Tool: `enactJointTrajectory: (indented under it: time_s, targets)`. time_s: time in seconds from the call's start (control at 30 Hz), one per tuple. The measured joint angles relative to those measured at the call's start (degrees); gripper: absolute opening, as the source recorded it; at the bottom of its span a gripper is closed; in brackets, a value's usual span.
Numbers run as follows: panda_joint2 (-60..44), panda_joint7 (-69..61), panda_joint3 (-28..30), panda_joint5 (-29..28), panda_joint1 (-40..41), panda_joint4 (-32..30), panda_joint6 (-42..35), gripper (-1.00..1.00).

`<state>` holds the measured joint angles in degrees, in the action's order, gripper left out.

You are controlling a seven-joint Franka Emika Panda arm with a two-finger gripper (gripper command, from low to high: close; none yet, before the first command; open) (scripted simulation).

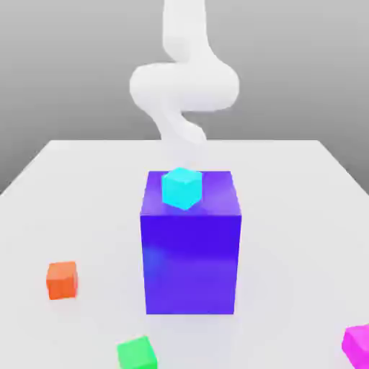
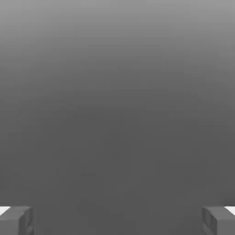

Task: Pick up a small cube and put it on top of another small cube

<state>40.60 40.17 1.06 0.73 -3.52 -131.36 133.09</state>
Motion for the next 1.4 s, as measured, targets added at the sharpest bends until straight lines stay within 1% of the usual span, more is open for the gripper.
enactJointTrajectory:
  time_s: [0.17, 0.33, 0.5, 0.63, 0.8, 0.97, 1.03, 1.13, 1.17, 1.4]
  targets:
    - [-10.7, -11.8, 2.0, 1.7, -7.0, 0.9, 2.7, 0.0]
    - [-21.2, -23.6, 2.6, 4.0, -12.3, 1.7, 5.3, 0.0]
    - [-31.6, -35.2, 1.8, 5.9, -16.3, 2.6, 7.8, 0.0]
    - [-39.8, -43.6, 0.2, 6.2, -19.6, 3.2, 10.0, 0.0]
    - [-50.0, -52.6, -1.5, 4.5, -22.1, 4.0, 12.8, 0.0]
    - [-60.1, -59.5, -3.5, -0.4, -24.3, 4.7, 15.6, 0.0]
    - [-64.1, -61.2, -3.8, -2.4, -25.2, 5.2, 17.2, 0.0]
    - [-70.4, -61.4, -3.4, -3.5, -25.8, 6.5, 21.6, 0.0]
    - [-72.1, -61.3, -3.3, -3.6, -26.0, 6.9, 22.9, -1.0]
    - [-72.4, -61.3, -3.3, -3.7, -26.0, 6.9, 23.0, -1.0]
